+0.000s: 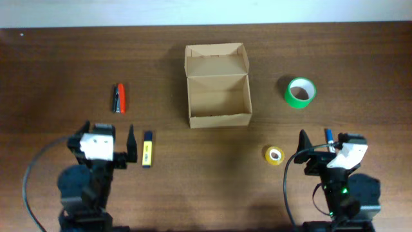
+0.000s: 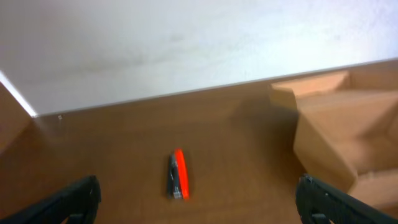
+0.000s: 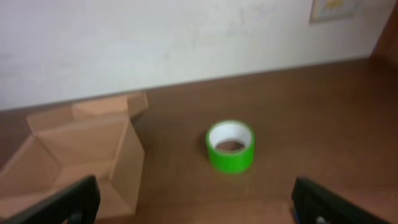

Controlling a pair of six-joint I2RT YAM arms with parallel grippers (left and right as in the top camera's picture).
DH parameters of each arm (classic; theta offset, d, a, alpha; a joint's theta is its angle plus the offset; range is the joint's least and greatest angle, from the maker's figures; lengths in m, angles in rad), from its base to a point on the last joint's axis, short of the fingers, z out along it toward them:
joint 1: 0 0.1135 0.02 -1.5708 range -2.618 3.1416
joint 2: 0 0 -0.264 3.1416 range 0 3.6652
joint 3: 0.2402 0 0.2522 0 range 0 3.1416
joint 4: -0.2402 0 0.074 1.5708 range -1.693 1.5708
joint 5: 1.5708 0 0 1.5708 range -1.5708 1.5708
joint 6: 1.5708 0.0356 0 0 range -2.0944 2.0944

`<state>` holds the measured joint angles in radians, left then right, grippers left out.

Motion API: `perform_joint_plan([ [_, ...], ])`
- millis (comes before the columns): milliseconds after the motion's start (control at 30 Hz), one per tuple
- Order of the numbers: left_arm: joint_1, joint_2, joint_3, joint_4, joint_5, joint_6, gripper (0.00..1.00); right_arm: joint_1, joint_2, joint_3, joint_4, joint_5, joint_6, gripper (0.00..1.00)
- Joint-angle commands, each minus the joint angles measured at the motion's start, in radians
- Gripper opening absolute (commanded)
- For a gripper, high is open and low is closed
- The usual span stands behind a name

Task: Pack container
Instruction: 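Move the right gripper toward the green tape roll behind the box, then grasp the green tape roll with the right gripper and lift it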

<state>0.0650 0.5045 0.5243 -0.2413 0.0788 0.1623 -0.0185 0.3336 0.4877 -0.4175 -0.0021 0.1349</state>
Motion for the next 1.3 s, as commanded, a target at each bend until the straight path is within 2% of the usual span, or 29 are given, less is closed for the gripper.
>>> perform_joint_plan([
  [0, 0.001, 0.196, 0.197, -0.064, 0.014, -0.013, 0.99, 0.003, 0.210, 0.202, -0.093, 0.039, -0.076, 0.99],
  [133, 0.001, 0.511, 0.527, -0.228, 0.036, -0.012, 0.99, 0.003, 0.630, 0.600, -0.285, 0.063, -0.080, 0.99],
  [233, 0.001, 0.646, 0.640, -0.285, 0.169, -0.012, 0.99, -0.002, 0.867, 0.806, -0.394, 0.060, -0.079, 0.99],
  [333, 0.002, 0.672, 0.653, -0.271, 0.287, -0.012, 0.99, -0.003, 0.984, 0.871, -0.395, 0.033, -0.080, 0.99],
  [433, 0.005, 0.697, 0.653, -0.269, 0.216, -0.012, 0.99, -0.037, 1.123, 0.969, -0.430, -0.018, -0.090, 1.00],
  [600, 0.013, 0.848, 0.653, -0.250, 0.178, 0.019, 0.99, -0.086, 1.474, 1.409, -0.713, -0.025, -0.099, 0.98],
  [800, 0.014, 0.959, 0.653, -0.180, 0.174, 0.019, 0.99, -0.076, 1.624, 1.458, -0.777, -0.066, -0.128, 0.94],
  [1067, 0.014, 0.961, 0.653, -0.177, 0.130, 0.018, 0.99, 0.014, 1.830, 1.458, -0.739, -0.061, -0.151, 0.88],
  [1267, 0.014, 0.961, 0.653, -0.179, 0.130, 0.017, 0.99, 0.018, 1.888, 1.452, -0.694, -0.042, -0.158, 0.88],
])
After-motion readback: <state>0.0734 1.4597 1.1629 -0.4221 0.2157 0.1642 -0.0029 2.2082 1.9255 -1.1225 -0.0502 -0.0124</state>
